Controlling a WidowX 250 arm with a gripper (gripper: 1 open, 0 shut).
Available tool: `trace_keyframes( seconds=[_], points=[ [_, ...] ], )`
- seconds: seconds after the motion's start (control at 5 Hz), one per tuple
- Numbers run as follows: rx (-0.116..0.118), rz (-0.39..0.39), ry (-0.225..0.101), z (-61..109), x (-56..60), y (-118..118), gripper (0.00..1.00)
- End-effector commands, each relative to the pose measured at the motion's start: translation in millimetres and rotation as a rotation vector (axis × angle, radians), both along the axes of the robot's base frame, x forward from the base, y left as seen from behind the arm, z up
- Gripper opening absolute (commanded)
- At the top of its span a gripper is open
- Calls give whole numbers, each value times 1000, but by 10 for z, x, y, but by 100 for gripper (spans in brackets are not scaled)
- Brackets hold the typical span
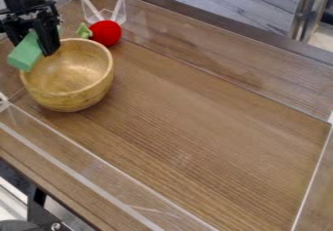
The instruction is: Remove the green stick from the brown bowl and put it on the table
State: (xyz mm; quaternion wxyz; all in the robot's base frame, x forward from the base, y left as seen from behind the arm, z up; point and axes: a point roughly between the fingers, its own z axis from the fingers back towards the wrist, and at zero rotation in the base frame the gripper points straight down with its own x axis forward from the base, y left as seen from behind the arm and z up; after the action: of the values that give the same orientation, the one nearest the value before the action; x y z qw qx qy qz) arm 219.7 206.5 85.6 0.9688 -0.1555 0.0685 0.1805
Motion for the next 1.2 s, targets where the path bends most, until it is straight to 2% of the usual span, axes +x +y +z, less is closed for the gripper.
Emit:
trace_keyframes(
  seconds=[0.0,0.4,0.8,1.0],
  points=[
    [68,-42,-72,340,16,26,0],
    [56,-72,-87,387,-98,-55,0],
    [51,-47,-96,428,-22,-256,0],
    [47,-64,-102,422,-19,-308,0]
  ],
)
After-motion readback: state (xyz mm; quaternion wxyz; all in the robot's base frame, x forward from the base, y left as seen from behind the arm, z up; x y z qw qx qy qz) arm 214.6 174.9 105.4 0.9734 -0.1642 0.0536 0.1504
